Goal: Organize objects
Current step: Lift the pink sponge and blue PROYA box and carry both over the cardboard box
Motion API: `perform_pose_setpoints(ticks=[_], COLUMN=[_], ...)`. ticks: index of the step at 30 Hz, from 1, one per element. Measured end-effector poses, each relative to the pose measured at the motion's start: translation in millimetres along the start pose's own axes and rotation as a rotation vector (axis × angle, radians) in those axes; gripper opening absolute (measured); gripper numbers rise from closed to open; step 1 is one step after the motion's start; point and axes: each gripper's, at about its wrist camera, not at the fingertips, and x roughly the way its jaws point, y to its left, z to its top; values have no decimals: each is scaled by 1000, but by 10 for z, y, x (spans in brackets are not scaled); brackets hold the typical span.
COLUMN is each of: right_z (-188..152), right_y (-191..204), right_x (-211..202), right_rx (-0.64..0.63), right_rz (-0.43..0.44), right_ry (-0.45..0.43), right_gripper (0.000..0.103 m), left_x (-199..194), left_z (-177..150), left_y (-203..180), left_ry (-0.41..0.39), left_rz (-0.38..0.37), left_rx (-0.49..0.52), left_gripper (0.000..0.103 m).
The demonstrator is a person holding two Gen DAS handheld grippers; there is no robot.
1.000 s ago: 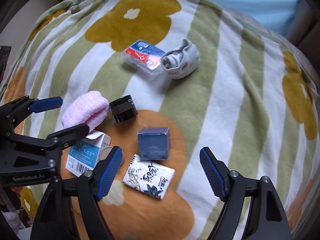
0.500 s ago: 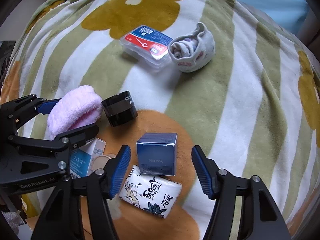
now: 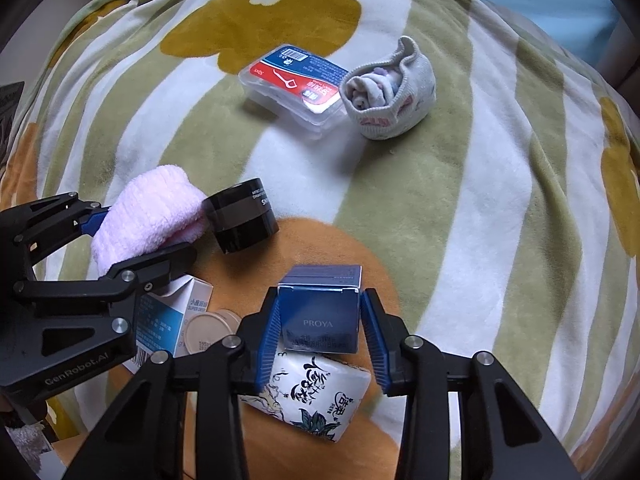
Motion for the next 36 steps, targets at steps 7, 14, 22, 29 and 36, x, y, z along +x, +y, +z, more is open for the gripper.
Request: perform_pose_setpoints(ticks=[7,14,22,29,36], right_z=[-107,-231,-200,-3,-204], right_y=[-46,-125,-74,9,83], right_x=[-101,-304,-740,-965,-1294], right_rx=[8,26,23,19,6], right_rz=[-14,-31,-56,-69,-81], right_ry=[-4,-26,-67,-105,-132], right_gripper=[36,36,36,36,36], left_x=[-116,-336,-735,-1109,-1411], left_z=[18,15,-21,-115,-330], left_y=[-10,-43,-109,-237,-398], left_ry=[-16,-43,-85,-132,-160], left_rz=[-1,5,2,3,0], left_rx=[-5,3,-2,-1,17], left_gripper=[43,43,43,43,43])
